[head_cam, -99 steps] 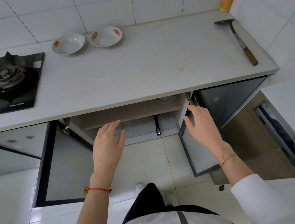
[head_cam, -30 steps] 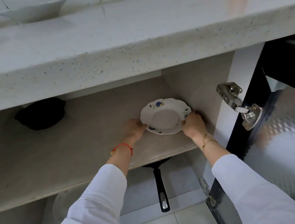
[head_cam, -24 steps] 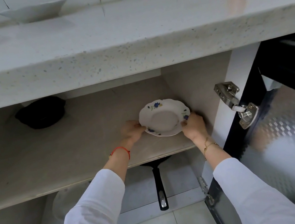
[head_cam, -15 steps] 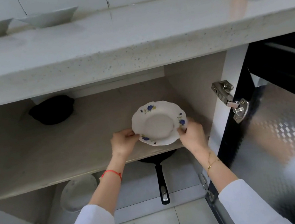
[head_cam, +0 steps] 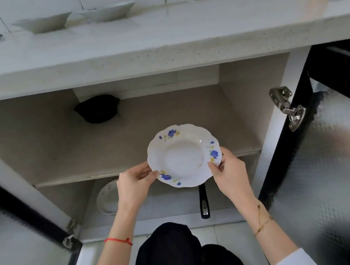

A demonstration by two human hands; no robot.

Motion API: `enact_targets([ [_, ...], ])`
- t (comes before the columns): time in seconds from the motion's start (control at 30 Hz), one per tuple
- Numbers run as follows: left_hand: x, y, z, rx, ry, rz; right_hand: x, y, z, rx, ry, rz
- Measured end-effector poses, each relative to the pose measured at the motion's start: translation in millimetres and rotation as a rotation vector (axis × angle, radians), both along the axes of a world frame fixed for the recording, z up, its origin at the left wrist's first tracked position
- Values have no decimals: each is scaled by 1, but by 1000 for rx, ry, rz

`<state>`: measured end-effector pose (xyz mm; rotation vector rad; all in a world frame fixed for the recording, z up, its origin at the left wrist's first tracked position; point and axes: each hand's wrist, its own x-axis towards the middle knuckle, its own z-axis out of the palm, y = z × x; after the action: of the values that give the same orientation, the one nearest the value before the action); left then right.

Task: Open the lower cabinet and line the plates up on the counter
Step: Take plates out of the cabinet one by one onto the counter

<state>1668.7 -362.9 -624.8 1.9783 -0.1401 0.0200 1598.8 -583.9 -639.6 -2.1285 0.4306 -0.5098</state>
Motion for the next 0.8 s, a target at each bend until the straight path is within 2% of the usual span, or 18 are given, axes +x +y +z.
enact_targets([
  [0.37, -20, 30, -16, -137, 47, 124, -6, 26, -13, 107, -32, -5],
  [0.6, -10, 44, -34, -210, 131, 146, 11, 44, -17, 191, 47, -75],
  [0.8, -25, 55, 4, -212, 267, 197, 0, 66, 18, 246, 209, -90],
])
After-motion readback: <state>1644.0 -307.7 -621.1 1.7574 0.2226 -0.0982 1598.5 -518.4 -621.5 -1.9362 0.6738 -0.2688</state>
